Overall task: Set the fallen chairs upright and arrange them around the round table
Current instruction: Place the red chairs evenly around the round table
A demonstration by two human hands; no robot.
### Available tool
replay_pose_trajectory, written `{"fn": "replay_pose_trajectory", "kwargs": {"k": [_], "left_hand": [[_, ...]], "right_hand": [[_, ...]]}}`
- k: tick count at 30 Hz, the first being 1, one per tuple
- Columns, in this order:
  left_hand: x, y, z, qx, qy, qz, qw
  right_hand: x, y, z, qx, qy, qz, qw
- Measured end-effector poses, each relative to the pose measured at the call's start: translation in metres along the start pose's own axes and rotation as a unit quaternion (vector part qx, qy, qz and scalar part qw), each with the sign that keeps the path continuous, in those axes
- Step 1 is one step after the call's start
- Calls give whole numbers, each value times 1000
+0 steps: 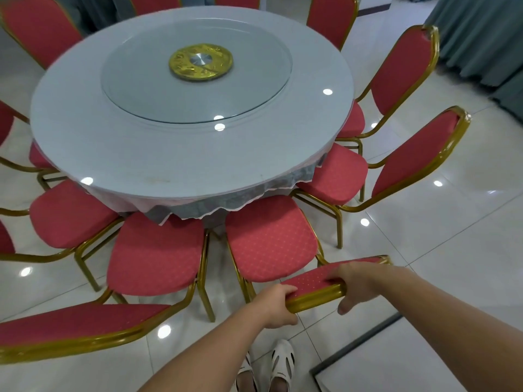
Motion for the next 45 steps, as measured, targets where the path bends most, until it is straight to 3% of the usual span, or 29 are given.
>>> {"fn": "replay_pose_trajectory", "kwargs": {"k": [4, 8, 14, 24, 35, 38, 45], "left_hand": [[-4, 13, 8, -2, 27, -17, 999], [-15, 35, 25, -17, 78, -41, 996], [-40, 87, 64, -38, 79, -137, 987], [-90, 175, 161, -53, 18, -233, 971], [-127, 311, 326, -38, -120, -261, 957], [-133, 331, 351, -34, -185, -261, 947], [-151, 356, 427, -133, -125, -267, 946]], "right_hand": [[-10, -3, 11, -43, -88, 34, 995], [-23, -15, 29, -41, -179, -34, 982], [-42, -24, 80, -49, -175, -152, 972], [-36, -28, 224, -57, -97, -226, 968], [30, -70, 451, -123, -100, -203, 966], [37, -78, 486, -126, -91, -203, 967], [43, -110, 516, -96, -54, -190, 976]]}}
Point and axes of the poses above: each hand's wrist, its own y-axis away from the middle knuckle, its own x-axis out of the palm, z = x × y, the point moved 5 cm from there along -y, towards the middle knuckle, and after that the axes turned 8 degrees about z, right-handed, at the moved point
